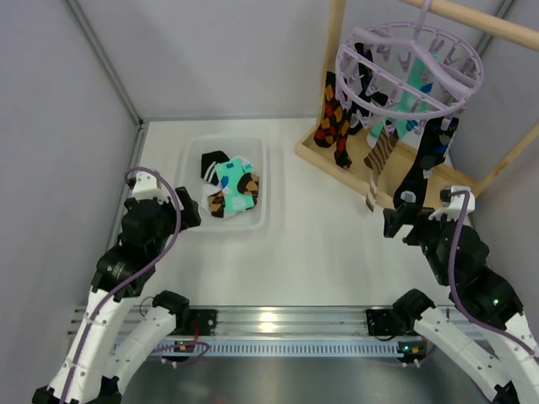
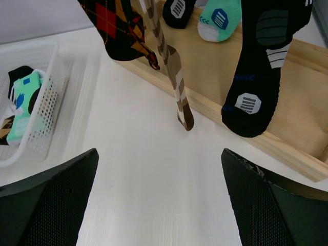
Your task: Remove the socks clipped to the hanger
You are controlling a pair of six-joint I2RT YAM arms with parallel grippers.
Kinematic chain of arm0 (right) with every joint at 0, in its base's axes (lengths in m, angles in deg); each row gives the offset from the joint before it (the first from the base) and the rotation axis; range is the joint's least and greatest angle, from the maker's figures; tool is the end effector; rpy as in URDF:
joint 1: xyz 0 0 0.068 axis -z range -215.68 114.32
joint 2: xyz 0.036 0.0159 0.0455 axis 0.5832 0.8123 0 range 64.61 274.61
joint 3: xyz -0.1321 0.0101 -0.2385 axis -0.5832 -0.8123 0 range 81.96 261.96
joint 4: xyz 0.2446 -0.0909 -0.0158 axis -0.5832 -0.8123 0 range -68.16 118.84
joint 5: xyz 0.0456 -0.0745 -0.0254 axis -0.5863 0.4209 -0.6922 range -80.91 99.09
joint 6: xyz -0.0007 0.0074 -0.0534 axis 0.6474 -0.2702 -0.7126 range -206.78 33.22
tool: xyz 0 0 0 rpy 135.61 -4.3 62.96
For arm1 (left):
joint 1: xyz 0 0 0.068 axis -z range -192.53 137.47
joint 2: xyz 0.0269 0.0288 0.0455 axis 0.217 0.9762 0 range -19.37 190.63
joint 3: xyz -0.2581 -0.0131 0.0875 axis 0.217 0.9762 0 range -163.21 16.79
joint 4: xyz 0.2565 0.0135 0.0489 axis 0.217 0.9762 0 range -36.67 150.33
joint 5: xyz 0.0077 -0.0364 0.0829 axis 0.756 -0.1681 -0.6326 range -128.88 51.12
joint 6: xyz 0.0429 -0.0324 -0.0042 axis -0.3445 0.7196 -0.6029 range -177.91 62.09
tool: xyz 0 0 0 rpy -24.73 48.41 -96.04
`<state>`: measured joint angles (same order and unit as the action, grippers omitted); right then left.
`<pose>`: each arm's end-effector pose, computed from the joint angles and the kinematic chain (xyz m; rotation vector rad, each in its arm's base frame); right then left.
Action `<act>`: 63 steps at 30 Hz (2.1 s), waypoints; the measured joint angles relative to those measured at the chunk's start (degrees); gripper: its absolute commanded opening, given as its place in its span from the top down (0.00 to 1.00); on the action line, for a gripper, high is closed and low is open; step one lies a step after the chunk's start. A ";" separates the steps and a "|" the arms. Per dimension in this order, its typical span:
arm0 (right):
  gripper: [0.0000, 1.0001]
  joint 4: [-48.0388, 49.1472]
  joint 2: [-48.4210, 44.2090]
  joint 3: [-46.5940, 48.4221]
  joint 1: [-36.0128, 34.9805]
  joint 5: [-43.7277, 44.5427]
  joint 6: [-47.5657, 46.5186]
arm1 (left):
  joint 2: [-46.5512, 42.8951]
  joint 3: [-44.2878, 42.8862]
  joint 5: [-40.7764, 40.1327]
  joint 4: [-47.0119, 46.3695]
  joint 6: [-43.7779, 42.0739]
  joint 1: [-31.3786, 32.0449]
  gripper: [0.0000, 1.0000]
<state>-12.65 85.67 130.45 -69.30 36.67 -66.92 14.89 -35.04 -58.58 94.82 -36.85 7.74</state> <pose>0.0640 0.0227 0.3488 0.1238 1.7895 0.2326 0.1125 -0.0286 0.3496 -0.2339 1.9507 -0.1310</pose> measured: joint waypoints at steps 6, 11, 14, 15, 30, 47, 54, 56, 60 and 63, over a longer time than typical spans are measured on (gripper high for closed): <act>0.01 4.85 0.31 -3.37 0.00 -0.09 1.27 | 0.00 0.44 -1.95 -0.09 1.40 0.00 0.02; 0.00 14.80 2.34 -12.07 0.02 -1.05 0.61 | -0.02 0.74 -3.04 -0.09 2.25 0.00 0.01; 0.00 19.28 9.49 -13.11 0.13 -0.92 -0.94 | -0.02 0.74 -3.30 -0.09 2.45 0.00 0.01; 0.01 21.00 12.39 -12.98 0.31 -1.01 -1.75 | -0.02 0.74 -3.26 -0.09 2.47 0.00 0.01; 0.01 26.05 17.38 -10.84 3.54 -2.60 -7.48 | 0.28 0.74 -0.66 -0.13 2.56 0.04 0.02; 0.46 55.32 40.30 -16.41 22.67 -27.69 -13.49 | 2.60 0.74 4.09 -0.33 1.51 0.04 0.01; 1.00 69.96 41.83 -24.81 21.68 -28.76 -12.63 | 8.02 -4.59 11.23 -0.28 4.31 0.13 0.01; 1.00 72.17 41.18 -25.70 20.37 -26.80 -12.66 | 11.96 -9.38 11.45 -0.20 5.07 1.25 0.01; 1.00 74.97 37.81 -27.54 14.29 -21.29 -12.87 | 20.22 -20.09 6.14 -1.16 6.14 11.17 0.01; 1.00 75.71 35.15 -28.15 7.50 -15.93 -12.85 | 29.68 -31.47 -5.22 -1.36 5.35 28.33 0.02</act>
<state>63.06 120.81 102.30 -61.81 20.73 -79.77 44.58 -66.51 -63.81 93.47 -31.49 36.07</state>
